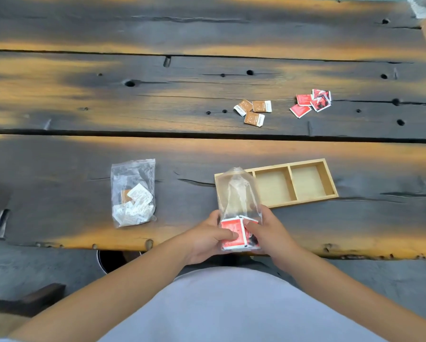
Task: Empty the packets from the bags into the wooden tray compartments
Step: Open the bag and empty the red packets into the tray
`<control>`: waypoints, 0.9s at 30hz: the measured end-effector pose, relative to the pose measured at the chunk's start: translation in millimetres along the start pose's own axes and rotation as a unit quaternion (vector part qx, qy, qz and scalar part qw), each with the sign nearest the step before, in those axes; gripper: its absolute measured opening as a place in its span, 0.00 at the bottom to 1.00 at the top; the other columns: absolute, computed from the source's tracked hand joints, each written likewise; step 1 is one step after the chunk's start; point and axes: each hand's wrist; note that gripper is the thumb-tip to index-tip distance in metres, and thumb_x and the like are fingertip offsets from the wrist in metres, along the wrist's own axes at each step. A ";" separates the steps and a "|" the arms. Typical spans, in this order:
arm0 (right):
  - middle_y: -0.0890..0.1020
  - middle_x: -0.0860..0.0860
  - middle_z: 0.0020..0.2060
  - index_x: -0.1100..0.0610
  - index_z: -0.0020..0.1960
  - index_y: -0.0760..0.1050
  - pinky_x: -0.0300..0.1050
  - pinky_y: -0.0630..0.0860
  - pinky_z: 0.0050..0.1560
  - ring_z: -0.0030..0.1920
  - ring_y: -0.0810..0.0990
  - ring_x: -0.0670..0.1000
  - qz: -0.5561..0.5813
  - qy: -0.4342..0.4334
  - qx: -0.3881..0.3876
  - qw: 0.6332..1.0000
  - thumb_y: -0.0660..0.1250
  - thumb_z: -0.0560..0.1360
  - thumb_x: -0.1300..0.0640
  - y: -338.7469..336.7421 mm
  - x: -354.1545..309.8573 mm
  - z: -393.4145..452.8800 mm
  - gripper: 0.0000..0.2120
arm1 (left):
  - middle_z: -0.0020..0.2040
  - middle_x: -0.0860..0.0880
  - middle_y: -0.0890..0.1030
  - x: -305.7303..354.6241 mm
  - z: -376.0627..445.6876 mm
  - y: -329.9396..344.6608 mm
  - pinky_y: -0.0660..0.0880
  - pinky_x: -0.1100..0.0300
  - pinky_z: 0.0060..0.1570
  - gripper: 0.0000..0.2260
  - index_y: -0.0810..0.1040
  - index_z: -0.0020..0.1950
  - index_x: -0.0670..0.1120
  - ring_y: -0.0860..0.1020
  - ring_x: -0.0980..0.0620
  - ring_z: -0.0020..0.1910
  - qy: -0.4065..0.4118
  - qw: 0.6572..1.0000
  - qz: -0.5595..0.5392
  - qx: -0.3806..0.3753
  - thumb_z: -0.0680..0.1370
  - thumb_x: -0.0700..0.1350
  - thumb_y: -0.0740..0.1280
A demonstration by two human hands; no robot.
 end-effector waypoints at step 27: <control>0.85 0.54 0.46 0.53 0.54 0.77 0.40 0.73 0.36 0.43 0.79 0.50 -0.110 0.128 -0.102 0.980 0.61 0.79 0.54 -23.9 -31.4 37.6 0.08 | 0.60 0.37 0.82 25.8 9.6 9.2 0.82 0.56 0.41 0.37 0.55 0.79 0.55 0.84 0.38 0.51 -0.035 0.997 -0.073 -0.009 0.76 0.36 0.69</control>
Point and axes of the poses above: each hand's wrist, its own z-axis towards the middle knuckle, its own y-axis out of the palm, x = y × z
